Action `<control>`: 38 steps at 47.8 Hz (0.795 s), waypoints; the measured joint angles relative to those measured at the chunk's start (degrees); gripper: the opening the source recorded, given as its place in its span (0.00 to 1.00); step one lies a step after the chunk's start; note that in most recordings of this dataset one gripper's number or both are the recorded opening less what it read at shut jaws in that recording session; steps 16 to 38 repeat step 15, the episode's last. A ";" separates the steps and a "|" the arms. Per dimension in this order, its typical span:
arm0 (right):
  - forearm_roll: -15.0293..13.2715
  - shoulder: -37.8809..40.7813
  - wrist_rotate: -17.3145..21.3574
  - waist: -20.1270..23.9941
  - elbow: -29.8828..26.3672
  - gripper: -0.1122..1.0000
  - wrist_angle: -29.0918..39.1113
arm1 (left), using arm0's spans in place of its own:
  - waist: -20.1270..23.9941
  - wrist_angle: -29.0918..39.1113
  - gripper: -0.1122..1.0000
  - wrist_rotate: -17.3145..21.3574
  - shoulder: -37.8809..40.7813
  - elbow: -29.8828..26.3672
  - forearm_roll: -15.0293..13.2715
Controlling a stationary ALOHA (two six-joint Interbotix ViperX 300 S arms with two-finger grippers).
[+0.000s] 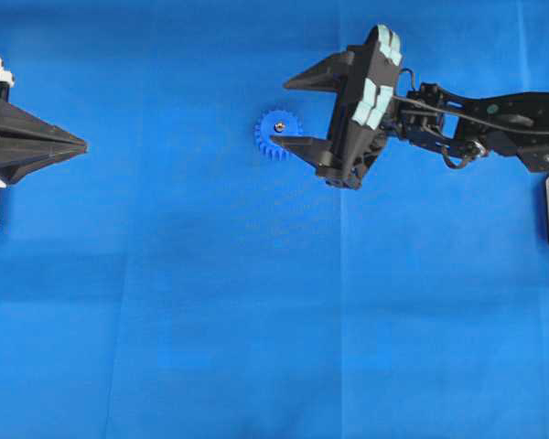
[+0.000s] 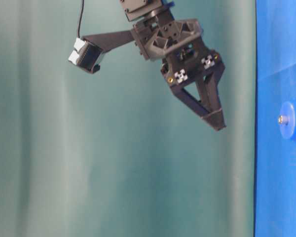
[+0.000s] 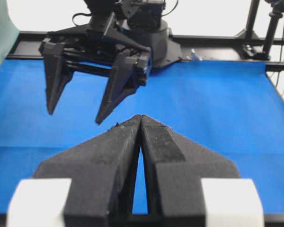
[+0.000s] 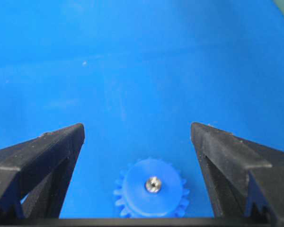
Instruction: Insert the shaft placed at a random location into the center hole of the small gear at another random location.
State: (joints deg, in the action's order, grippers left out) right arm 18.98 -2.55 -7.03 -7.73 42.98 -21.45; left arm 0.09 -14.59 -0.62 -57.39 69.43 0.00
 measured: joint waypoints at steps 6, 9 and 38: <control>-0.09 -2.02 0.00 0.97 2.29 0.87 -0.09 | 0.00 0.09 0.10 0.00 -0.09 0.00 0.09; 0.00 -3.52 0.00 1.32 3.69 0.87 -0.18 | 0.00 0.26 0.10 0.00 -0.09 0.00 0.00; 0.00 -7.12 0.00 1.85 6.77 0.87 -0.18 | 0.00 0.70 0.10 0.00 -0.09 0.00 0.09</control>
